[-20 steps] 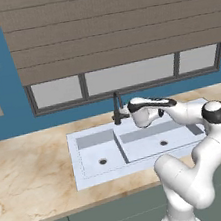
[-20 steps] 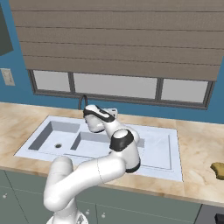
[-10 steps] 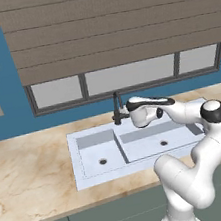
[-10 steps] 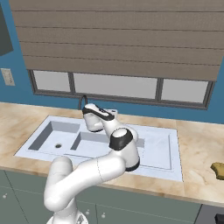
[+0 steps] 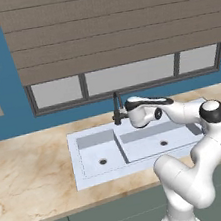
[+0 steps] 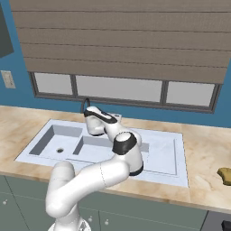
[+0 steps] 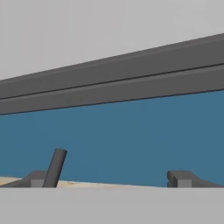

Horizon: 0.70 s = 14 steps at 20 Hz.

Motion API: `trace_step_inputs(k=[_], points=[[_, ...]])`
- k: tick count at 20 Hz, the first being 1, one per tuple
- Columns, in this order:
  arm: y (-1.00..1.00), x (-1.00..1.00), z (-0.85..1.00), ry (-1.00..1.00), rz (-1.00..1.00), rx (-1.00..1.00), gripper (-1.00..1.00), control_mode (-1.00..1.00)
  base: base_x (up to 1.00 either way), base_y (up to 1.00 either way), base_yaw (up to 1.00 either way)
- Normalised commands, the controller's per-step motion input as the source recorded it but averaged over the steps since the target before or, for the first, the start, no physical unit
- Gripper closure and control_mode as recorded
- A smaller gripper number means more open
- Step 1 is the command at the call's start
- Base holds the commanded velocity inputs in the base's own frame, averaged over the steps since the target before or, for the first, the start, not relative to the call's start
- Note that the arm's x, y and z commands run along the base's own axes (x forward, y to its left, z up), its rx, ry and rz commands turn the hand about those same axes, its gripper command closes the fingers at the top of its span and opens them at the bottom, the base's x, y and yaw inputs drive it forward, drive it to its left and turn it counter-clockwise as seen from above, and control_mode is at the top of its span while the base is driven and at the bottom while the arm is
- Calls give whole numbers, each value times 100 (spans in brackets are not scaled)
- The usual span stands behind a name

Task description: Soak the sponge with water for a few seconds and then drop it inside the sink.

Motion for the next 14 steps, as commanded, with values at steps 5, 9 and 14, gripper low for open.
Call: trace_step_inputs(k=[5,9,14], points=[[-47,16,-45,0,-12,0,-100,-100,0,0,0],[-56,18,-45,0,-12,0,-100,-100,0,0,0],[-62,12,-54,0,-10,0,-100,-100,0,0,0]])
